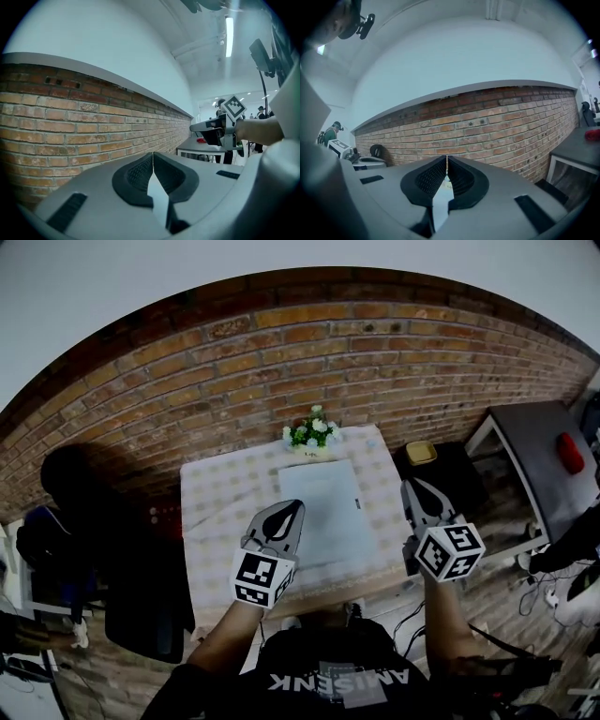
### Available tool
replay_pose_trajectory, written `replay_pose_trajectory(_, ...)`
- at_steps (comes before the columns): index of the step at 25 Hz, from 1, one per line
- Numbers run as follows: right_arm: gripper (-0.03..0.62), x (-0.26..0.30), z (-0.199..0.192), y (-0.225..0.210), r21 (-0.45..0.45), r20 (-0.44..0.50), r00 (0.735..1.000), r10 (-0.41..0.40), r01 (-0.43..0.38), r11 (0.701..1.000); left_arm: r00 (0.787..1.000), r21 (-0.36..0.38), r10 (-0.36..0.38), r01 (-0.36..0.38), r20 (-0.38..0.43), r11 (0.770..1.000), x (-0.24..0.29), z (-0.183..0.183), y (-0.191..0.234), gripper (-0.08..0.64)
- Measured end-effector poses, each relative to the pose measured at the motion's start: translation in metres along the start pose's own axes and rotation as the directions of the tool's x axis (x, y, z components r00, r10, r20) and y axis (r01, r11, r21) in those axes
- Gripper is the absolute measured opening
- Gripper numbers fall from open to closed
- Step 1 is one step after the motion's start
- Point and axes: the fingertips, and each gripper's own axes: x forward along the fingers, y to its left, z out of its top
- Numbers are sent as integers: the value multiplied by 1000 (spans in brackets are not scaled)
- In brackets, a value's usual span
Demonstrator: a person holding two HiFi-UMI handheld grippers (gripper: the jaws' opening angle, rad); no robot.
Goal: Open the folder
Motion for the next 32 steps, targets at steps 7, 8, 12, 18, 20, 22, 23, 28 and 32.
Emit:
replay_pose_trajectory(7,44,42,-9,-30,-1,-45,993,107,-107,994,995,-7,88,-88,-42,996,26,-11,-4,15)
replay_pose_trajectory(8,44,48,-11,-33,0,-50,991,120,-120,993,994,-11,98,-98,-52,995,29,-15,-4,15)
replay_pose_trajectory(12,44,70,-22,-48,12,-79,984,161,-160,987,989,-18,128,-130,-78,991,37,-28,-5,15)
replay_pose_trajectory(18,46,102,-49,-65,32,-140,967,214,-212,977,978,-30,164,-169,-129,985,49,-52,-7,15)
replay_pose_trajectory(20,46,112,-59,-70,42,-159,960,231,-227,973,977,-39,156,-164,-148,986,53,-60,-13,15)
replay_pose_trajectory(22,46,120,-70,-75,56,-176,953,246,-239,969,980,-52,127,-136,-151,989,56,-66,-22,15)
replay_pose_trajectory(23,46,124,-75,-78,62,-185,950,252,-244,968,982,-52,116,-125,-149,991,58,-70,-26,15)
replay_pose_trajectory(28,46,147,-97,-89,78,-224,934,278,-267,960,975,-20,123,-129,-185,991,71,-89,-38,15)
replay_pose_trajectory(32,46,167,-117,-96,93,-257,919,298,-283,955,968,-38,118,-129,-222,991,81,-110,-45,17)
